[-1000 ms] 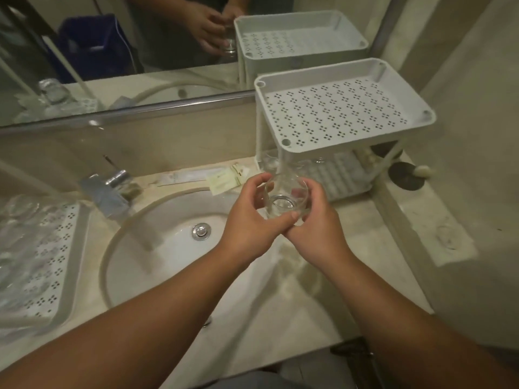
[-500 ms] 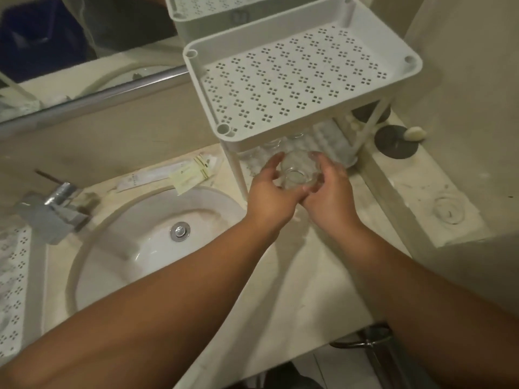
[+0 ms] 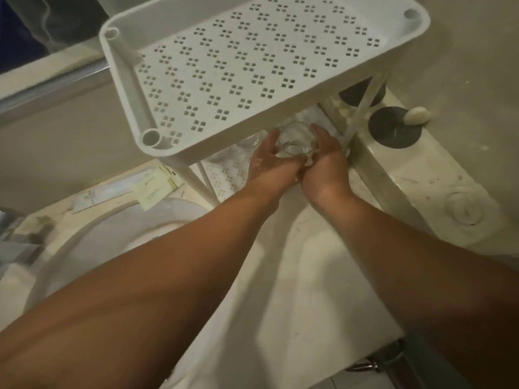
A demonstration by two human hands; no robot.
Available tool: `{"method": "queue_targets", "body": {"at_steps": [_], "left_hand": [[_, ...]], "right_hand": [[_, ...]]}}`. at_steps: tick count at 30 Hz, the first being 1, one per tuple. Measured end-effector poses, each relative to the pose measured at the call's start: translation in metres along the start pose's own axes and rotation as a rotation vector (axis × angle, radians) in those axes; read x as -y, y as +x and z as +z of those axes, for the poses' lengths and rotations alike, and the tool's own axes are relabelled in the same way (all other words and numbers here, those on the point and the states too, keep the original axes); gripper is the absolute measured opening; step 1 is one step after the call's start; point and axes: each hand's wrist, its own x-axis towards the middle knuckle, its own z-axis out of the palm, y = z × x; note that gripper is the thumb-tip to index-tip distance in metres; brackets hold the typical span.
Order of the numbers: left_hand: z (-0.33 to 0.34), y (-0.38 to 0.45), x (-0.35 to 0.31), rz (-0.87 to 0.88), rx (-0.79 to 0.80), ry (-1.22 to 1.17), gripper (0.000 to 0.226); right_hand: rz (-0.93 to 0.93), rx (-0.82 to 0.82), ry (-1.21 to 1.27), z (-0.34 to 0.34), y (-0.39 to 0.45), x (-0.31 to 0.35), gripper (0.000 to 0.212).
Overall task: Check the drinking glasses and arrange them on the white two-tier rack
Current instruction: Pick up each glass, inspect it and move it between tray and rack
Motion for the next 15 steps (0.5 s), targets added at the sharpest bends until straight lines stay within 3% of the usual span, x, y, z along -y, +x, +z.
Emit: {"method": "queue_targets", "body": {"at_steps": [3, 5, 9, 12, 15], "left_hand": [[0.007, 0.012, 0.003, -0.023, 0.021, -0.012, 0.080], [0.011, 0.016, 0.004, -0.061, 0.022, -0.040, 0.078], [0.013, 0.024, 0.007, -0.060, 0.017, -0.051, 0.076], [0.012, 0.022, 0.011, -0.049, 0.010, -0.052, 0.077], [0.010, 0.014, 0.017, -0.062, -0.022, -0.107, 0.069]], "right_hand": [[-0.028, -0.001, -0.007, 0.008, 0.008, -0.014, 0.059], [0.076, -0.025, 0.127, 0.010, 0.016, -0.009, 0.043], [0.316, -0.052, 0.538, 0.014, 0.017, -0.003, 0.040], [0.352, -0.130, 0.446, 0.017, 0.014, -0.006, 0.044], [0.170, -0.128, 0.194, 0.012, 0.001, -0.008, 0.029]]}}
